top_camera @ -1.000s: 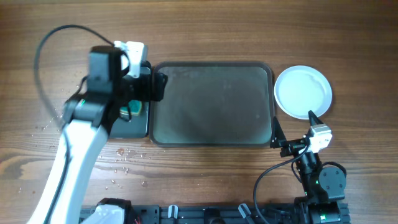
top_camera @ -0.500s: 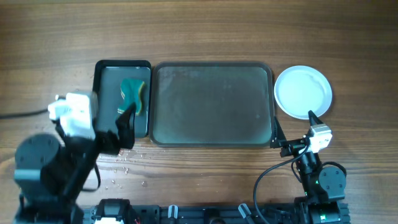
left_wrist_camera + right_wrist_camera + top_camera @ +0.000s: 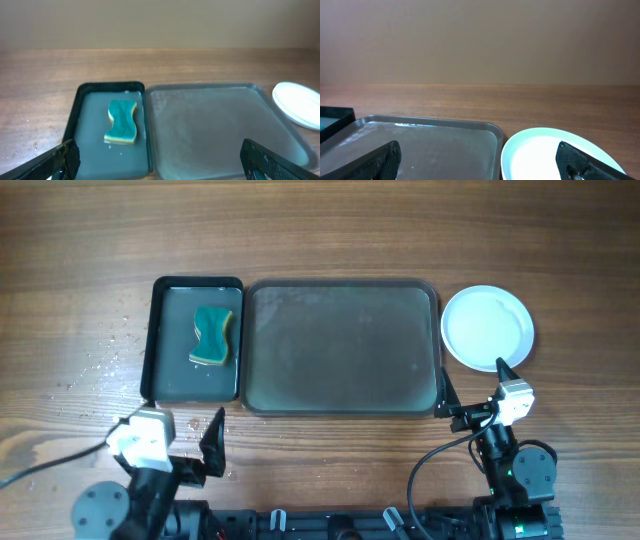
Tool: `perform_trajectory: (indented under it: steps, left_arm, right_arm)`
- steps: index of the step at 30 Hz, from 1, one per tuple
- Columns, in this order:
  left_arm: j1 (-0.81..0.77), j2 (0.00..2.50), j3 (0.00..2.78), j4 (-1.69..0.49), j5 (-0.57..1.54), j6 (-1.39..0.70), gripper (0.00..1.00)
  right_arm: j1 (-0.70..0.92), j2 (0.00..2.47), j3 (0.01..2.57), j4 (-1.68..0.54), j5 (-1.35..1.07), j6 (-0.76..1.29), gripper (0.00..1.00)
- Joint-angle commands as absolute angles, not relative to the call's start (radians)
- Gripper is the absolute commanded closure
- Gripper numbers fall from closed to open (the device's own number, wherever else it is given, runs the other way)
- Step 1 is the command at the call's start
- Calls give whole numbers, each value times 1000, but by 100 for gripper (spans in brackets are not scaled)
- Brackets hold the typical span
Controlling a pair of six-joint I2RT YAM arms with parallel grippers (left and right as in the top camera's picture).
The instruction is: Clean dirty plates on tray and stack at the side
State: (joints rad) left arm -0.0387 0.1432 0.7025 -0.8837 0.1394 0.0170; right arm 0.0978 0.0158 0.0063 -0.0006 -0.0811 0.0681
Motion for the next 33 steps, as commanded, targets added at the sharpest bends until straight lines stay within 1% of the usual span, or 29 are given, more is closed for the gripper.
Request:
perform_trajectory:
  steps: [1,4,8,10,14,17,19,22,33]
  left_arm:
    - [-34,58,611,-846,129,15,0]
    - [-34,6,544,-776,130,15,0]
    - [-34,4,458,-593,153,14,0]
    - [-34,4,423,-462,176,15,0]
    - [-34,4,334,-104,242,15,0]
    - [-34,4,279,85,273,15,0]
    - [-34,4,250,167,280,14,0]
    - [-34,4,210,214,280,14,0]
    - [24,4,62,214,280,-15,0]
  right_arm:
    - [101,17,5,2,-67,86,0]
    - [101,17,5,2,-67,85,0]
    - [101,17,5,2,-66,86,0]
    - [101,17,5,2,-66,86,0]
    - [101,17,5,2,-67,86,0]
    - [101,17,5,2,-66,85,0]
    - [101,17,5,2,-66,86,0]
    - [101,17,5,2,-67,85,0]
    - [101,17,5,2,-66,86,0]
